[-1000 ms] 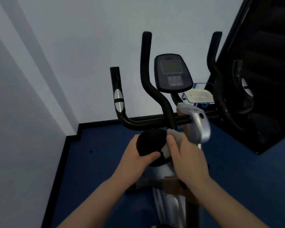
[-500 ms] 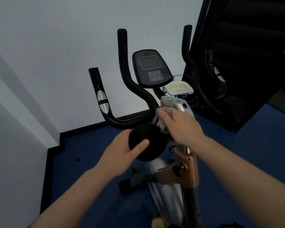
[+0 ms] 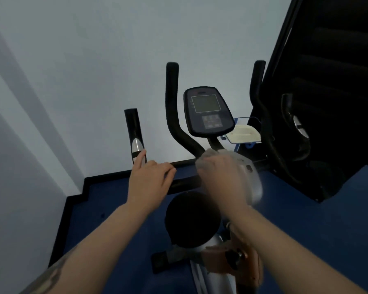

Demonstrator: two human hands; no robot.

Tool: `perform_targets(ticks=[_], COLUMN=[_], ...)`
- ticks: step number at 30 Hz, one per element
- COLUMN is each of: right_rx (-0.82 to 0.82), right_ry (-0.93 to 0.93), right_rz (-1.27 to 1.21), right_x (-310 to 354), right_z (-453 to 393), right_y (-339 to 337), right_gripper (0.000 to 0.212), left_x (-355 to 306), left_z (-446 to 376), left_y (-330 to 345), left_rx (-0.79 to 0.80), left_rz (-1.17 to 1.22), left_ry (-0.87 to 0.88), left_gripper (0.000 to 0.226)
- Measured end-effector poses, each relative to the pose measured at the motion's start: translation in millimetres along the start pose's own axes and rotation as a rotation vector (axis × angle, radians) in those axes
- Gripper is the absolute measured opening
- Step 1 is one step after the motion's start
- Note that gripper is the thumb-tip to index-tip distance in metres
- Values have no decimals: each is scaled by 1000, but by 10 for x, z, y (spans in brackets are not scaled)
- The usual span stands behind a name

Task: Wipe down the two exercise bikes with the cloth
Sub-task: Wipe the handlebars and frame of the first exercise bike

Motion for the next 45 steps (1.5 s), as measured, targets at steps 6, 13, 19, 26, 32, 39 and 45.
perform_targets(ticks=[6,13,19,26,32,39,45], right_rx=[34,38,86,159,137,159,150], right_ry=[-83,-133,19,-32,-48,24,-79], right_rz=[-59,-40,-268,-242,-213,-254,-67], right_x=[29,33,-51,75,-78,-53,-83], right_z=[-150,-333,-184,-507,-20,-144,-53], right_y=[-34,7,73,159,-70,-80,-156], right_gripper=[29,35,50,52,51,48,40], left_x=[-51,-45,-31,7,-3,-25,-36], left_z=[19,35,43,29,49,32,22], left_y=[42,70,75,100,106,78,94], left_rx=[-228,-340,-379,-405,-404,-343,-309], left_rz=[-85,-49,-19,-21,-20,-77,-89], left_ry=[-19,-1,-21,-10,-12,-30,-29], left_gripper=[33,34,33,30,35,36,37])
Point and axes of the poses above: each hand's wrist, its own z-axis away from the middle knuckle, its own y-axis out of the palm, x = y × z, the point moved 4 cm from there along -z, towards the middle knuckle, and after that the axes turned 3 degrees about -y, right-handed, at the moved point
